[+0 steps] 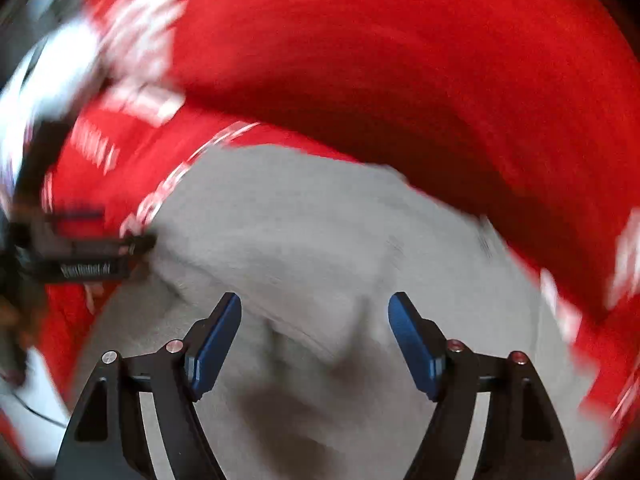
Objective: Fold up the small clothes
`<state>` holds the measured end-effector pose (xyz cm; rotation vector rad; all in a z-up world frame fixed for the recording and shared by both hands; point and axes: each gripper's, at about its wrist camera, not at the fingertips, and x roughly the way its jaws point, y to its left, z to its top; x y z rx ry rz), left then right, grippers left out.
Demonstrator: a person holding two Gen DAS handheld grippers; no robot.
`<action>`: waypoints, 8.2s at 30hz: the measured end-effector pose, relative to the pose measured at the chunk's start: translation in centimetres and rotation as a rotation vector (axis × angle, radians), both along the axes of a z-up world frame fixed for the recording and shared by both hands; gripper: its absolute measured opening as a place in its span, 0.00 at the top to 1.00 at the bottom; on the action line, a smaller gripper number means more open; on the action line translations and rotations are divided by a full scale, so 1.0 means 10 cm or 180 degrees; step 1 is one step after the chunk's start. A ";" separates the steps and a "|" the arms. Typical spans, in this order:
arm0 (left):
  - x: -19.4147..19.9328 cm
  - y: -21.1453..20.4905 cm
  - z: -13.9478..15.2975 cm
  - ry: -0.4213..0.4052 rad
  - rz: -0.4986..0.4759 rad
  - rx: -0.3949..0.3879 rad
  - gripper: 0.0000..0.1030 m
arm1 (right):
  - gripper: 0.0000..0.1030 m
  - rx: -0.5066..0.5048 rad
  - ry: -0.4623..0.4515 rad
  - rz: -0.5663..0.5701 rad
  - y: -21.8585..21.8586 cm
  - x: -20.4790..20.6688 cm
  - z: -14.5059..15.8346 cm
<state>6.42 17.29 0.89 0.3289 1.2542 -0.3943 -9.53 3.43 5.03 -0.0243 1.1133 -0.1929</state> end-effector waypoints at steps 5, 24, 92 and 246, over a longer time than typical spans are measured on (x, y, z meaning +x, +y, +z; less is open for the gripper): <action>0.02 0.06 -0.05 0.0017 0.0003 -0.0032 0.13 | 0.29 -0.0454 0.0334 0.0290 0.31 0.50 -0.45; 0.06 0.02 -0.09 -0.0007 -0.0077 0.0032 0.13 | 0.82 0.2652 -0.1045 -0.3556 -1.86 -1.79 -0.51; 0.13 -0.36 -0.09 0.0281 -0.0598 -0.0056 0.53 | 0.64 0.2660 -0.0855 -0.3875 -2.02 -1.99 -0.57; -0.47 -0.61 0.37 0.0392 0.0034 -0.0275 0.09 | 0.93 0.2420 -0.0764 -0.1775 -1.91 -0.54 -0.07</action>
